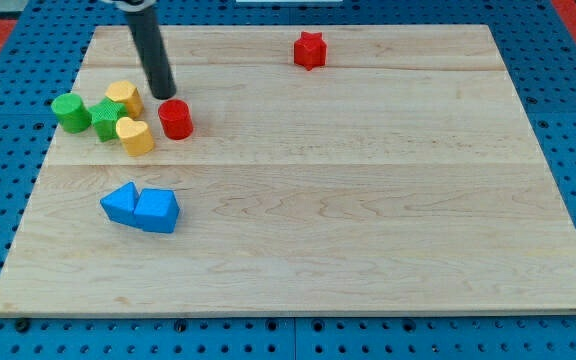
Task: Push the red circle towards the bottom left corner
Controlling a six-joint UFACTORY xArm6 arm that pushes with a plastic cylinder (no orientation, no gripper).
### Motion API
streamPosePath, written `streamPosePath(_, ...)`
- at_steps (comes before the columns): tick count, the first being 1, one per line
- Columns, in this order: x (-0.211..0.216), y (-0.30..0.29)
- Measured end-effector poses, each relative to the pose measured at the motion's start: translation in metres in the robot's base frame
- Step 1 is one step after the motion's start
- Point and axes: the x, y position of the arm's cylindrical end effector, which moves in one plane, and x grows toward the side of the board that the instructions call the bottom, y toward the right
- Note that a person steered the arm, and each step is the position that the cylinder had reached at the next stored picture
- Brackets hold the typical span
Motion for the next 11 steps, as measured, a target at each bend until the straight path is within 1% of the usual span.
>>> streamPosePath(1,0.054,0.003)
streamPosePath(2,0.074,0.001)
streamPosePath(3,0.055,0.0)
streamPosePath(4,0.075,0.035)
streamPosePath(5,0.121,-0.003)
streamPosePath(6,0.163,-0.013)
streamPosePath(7,0.155,-0.014)
streamPosePath(8,0.127,-0.015)
streamPosePath(9,0.134,0.015)
streamPosePath(10,0.156,0.06)
streamPosePath(11,0.188,0.062)
